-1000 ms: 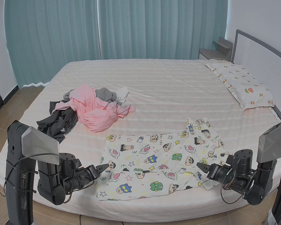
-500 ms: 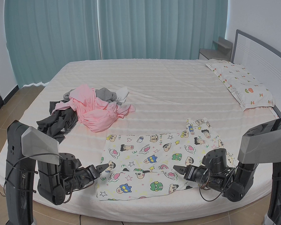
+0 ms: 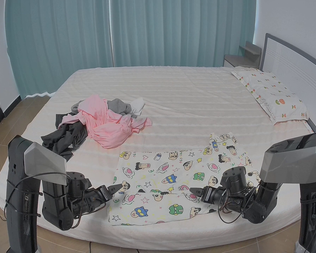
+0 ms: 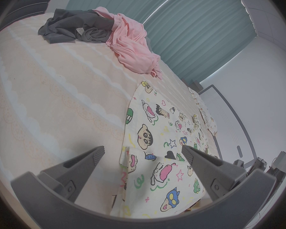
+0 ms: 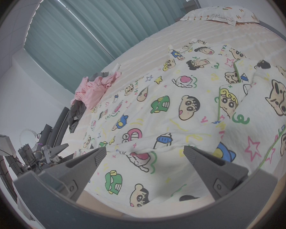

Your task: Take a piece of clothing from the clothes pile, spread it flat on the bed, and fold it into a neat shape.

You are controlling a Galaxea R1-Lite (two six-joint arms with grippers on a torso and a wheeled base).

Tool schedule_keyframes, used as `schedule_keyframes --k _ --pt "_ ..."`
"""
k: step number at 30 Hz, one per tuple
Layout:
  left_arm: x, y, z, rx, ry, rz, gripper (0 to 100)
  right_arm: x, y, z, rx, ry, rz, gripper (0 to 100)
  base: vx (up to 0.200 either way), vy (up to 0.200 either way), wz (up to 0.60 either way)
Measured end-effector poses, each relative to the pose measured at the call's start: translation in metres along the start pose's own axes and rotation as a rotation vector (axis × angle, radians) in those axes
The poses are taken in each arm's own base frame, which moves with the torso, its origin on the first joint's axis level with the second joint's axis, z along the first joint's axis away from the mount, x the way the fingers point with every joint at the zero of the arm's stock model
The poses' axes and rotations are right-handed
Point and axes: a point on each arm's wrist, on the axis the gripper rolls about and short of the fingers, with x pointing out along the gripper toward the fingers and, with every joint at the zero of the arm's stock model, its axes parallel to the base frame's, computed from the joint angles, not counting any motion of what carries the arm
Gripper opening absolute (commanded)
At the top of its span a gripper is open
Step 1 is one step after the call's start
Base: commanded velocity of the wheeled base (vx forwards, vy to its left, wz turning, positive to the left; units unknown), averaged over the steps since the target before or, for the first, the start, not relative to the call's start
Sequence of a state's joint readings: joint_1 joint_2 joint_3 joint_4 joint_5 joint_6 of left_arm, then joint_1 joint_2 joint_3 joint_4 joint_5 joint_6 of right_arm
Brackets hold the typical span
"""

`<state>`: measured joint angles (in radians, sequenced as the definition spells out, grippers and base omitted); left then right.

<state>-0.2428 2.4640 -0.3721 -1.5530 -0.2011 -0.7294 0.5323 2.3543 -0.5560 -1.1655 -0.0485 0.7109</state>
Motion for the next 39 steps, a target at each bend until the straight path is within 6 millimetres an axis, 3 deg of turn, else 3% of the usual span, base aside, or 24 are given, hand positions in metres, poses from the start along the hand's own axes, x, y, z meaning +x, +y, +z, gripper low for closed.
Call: schedule_keyframes --k 9,13,21,26,31,34,39 --pt "0.000 0.000 0.000 0.001 -0.001 0.001 100 0.014 0.006 0.015 0.024 -0.043 0.015 100 0.000 0.000 0.00" --pt "-0.001 0.000 0.000 -0.001 0.001 -0.001 100 0.010 0.010 0.021 0.060 -0.061 0.028 100 0.000 0.000 0.00" --pt "-0.007 -0.003 0.007 -0.091 0.009 -0.041 100 -0.032 0.015 0.034 0.111 -0.091 0.072 100 0.000 0.000 0.00" --pt "-0.012 -0.007 0.017 -0.170 -0.021 -0.063 100 -0.070 0.006 0.053 0.167 -0.145 0.100 100 0.000 0.000 0.00" --pt "-0.016 -0.009 0.024 -0.192 -0.046 -0.076 100 -0.098 0.002 0.057 0.193 -0.139 0.150 100 0.000 0.000 0.00" --pt "-0.017 -0.010 0.027 -0.195 -0.052 -0.082 100 -0.103 0.004 0.056 0.190 -0.129 0.173 100 0.000 0.000 0.00" --pt "-0.018 -0.011 0.028 -0.198 -0.056 -0.088 100 -0.093 -0.002 0.051 0.193 -0.135 0.183 100 0.000 0.000 0.00"
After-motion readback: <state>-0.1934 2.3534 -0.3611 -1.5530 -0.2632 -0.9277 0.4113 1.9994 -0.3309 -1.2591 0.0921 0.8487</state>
